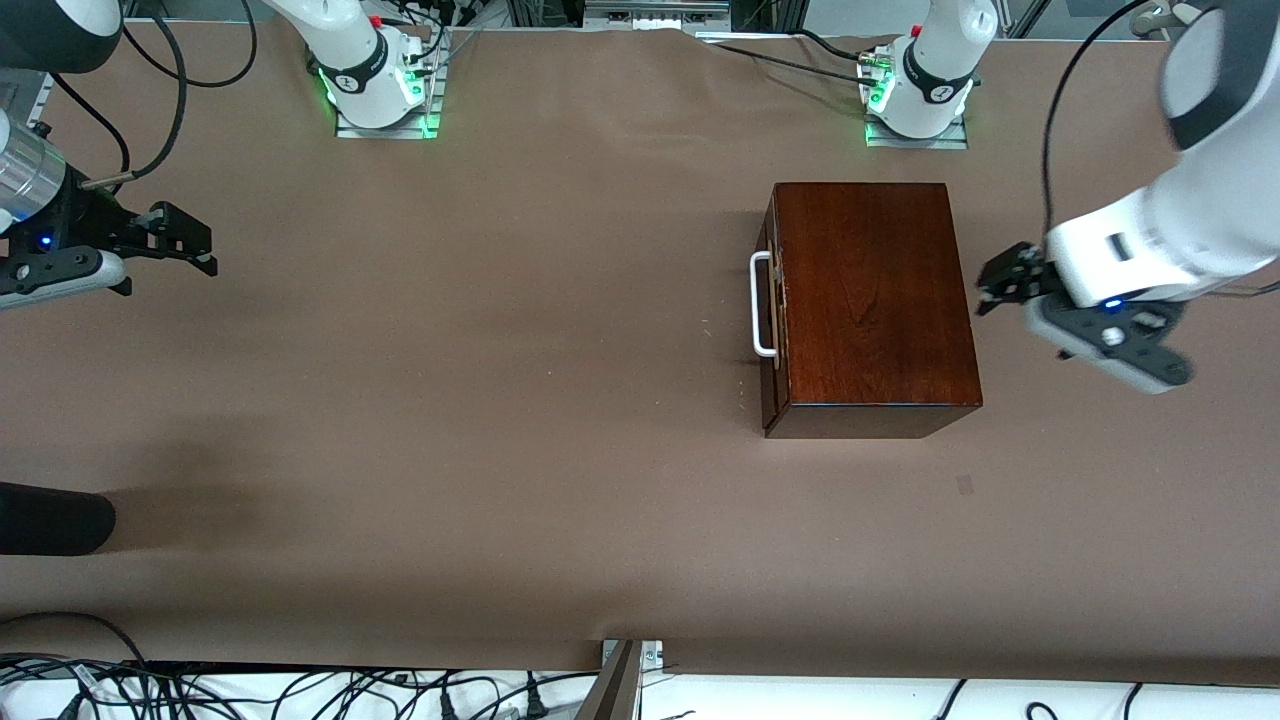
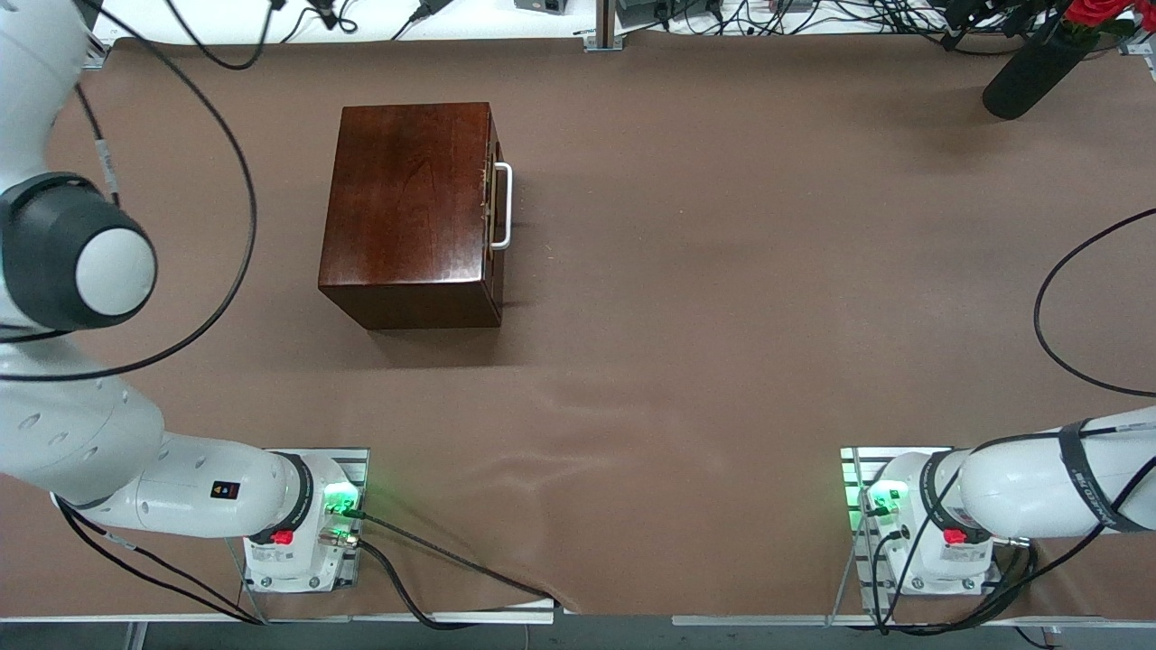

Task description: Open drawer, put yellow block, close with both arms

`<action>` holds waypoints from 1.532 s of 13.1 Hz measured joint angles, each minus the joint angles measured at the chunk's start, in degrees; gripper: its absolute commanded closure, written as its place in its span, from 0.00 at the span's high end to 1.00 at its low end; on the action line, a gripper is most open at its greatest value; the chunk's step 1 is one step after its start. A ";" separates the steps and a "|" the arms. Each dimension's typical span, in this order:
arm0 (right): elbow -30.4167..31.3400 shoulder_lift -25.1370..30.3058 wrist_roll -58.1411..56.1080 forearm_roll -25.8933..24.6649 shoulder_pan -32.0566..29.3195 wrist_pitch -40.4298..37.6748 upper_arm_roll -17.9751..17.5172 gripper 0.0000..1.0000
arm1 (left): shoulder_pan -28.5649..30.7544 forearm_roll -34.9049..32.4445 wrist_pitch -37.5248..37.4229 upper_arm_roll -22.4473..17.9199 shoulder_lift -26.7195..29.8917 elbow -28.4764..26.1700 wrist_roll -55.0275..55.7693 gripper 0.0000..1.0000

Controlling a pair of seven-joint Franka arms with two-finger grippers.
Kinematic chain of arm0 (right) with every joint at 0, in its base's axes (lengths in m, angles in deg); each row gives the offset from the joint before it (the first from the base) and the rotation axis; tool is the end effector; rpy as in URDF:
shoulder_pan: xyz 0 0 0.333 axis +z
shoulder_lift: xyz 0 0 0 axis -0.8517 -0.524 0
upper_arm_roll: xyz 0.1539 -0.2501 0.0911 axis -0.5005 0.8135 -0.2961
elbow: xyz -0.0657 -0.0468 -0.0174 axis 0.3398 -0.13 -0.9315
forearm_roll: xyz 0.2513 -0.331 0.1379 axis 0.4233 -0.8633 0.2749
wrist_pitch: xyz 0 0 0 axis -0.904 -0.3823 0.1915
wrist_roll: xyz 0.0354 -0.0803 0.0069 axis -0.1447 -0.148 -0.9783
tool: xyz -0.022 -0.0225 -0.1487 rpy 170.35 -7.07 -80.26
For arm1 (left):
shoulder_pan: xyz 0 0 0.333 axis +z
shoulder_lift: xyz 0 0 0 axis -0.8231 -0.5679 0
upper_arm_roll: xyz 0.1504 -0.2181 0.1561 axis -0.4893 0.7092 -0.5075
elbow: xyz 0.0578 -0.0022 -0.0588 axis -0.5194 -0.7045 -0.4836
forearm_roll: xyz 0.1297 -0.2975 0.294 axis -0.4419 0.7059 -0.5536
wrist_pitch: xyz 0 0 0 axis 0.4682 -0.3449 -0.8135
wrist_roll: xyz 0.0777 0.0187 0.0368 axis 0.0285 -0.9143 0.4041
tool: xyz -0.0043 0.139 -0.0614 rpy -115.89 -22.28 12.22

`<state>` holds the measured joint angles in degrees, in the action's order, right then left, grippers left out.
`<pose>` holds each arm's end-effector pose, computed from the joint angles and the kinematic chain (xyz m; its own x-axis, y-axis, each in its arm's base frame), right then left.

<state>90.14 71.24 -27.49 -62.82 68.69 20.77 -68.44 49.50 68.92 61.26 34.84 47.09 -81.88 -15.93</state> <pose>0.6205 0.0203 0.5184 0.9670 0.2517 0.0388 0.2523 -0.9676 -0.0105 0.6576 -0.0809 0.5408 0.9045 -0.4264 -0.0055 -0.4258 -0.9038 0.0428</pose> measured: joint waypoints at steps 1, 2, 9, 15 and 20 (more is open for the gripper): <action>-0.41 -0.10 0.00 0.00 0.03 0.00 0.00 1.00 | 0.05 0.08 0.58 -1.36 2.55 -2.77 1.32 1.00; -0.88 -0.32 0.00 0.00 0.12 0.00 -0.01 1.00 | 0.15 0.08 1.02 -2.05 4.91 -5.48 3.66 1.00; -4.89 -4.22 -0.03 0.00 0.42 -0.05 -0.12 1.00 | 2.49 -2.26 2.60 -2.19 12.93 -15.22 15.18 1.00; -4.90 -4.32 -0.03 0.00 0.64 -2.64 -0.25 1.00 | 5.16 -2.28 2.63 -0.73 14.22 -16.49 15.30 1.00; -4.89 -4.37 -0.03 0.00 0.64 -3.18 -0.24 1.00 | 6.21 -2.28 2.46 1.12 14.74 -17.50 18.84 1.00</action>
<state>85.24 66.87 -27.52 -62.82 69.33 17.59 -68.68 55.71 66.64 63.72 35.96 61.82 -99.38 2.91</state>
